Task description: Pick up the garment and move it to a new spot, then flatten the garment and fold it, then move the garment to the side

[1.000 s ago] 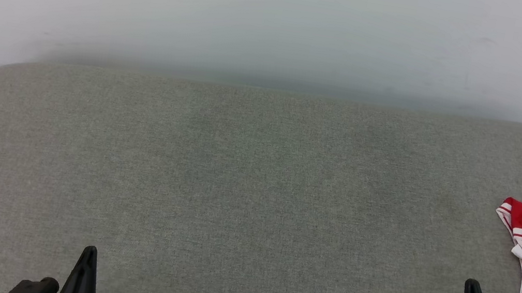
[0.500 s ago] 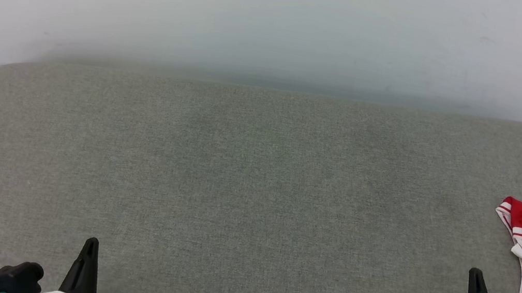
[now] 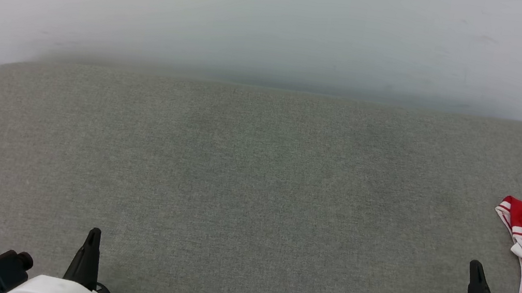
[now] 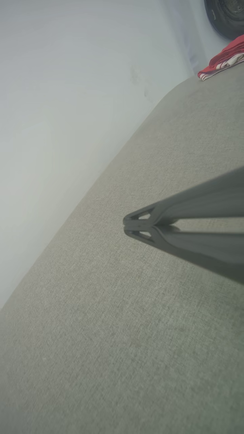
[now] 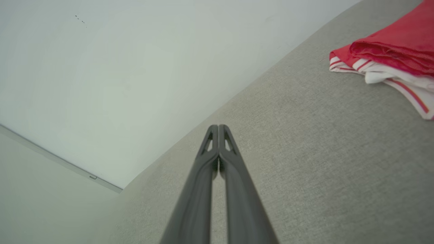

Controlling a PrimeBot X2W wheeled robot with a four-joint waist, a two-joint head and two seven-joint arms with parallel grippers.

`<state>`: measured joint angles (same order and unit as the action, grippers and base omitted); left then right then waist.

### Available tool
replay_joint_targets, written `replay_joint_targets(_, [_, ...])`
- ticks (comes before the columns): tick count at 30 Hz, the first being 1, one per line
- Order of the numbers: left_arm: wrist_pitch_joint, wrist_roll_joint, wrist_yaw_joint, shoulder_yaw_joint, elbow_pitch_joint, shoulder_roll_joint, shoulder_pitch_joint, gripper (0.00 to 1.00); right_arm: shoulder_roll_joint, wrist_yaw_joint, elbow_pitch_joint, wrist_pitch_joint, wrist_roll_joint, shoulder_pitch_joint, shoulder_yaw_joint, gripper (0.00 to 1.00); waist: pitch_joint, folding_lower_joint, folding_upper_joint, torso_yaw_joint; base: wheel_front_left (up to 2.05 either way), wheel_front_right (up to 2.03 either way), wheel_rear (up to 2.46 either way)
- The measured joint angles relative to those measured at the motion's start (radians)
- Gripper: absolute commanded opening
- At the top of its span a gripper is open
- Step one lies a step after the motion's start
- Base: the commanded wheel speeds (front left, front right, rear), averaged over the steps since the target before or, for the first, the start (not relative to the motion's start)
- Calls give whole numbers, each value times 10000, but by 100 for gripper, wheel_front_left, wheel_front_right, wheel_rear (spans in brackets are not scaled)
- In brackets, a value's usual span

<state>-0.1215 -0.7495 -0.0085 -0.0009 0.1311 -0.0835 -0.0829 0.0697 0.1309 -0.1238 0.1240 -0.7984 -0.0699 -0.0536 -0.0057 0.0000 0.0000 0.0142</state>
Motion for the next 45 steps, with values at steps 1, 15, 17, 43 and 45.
replay_joint_targets(1, [31,-151,-6,10,12,0,47,0,4,0,-12,-17,-153,50,4,0,1,0,0,-1,0,0,0])
replay_joint_targets(15, [445,-2079,-270,140,249,-2,408,0,36,0,-267,-441,-1973,383,-13,0,15,0,0,-24,0,0,0])
replay_joint_targets(17, [500,-2320,-290,155,272,0,491,0,38,0,-303,-510,-2219,461,-17,0,18,0,0,-27,0,0,0])
replay_joint_targets(43, [1214,-5294,-709,445,654,17,1093,0,50,0,-698,-1220,-5009,971,-102,0,45,0,0,-71,0,0,0])
replay_joint_targets(45, [1267,-5478,-713,462,685,21,1111,0,50,0,-727,-1252,-5200,1024,-111,0,47,0,0,-75,0,0,0])
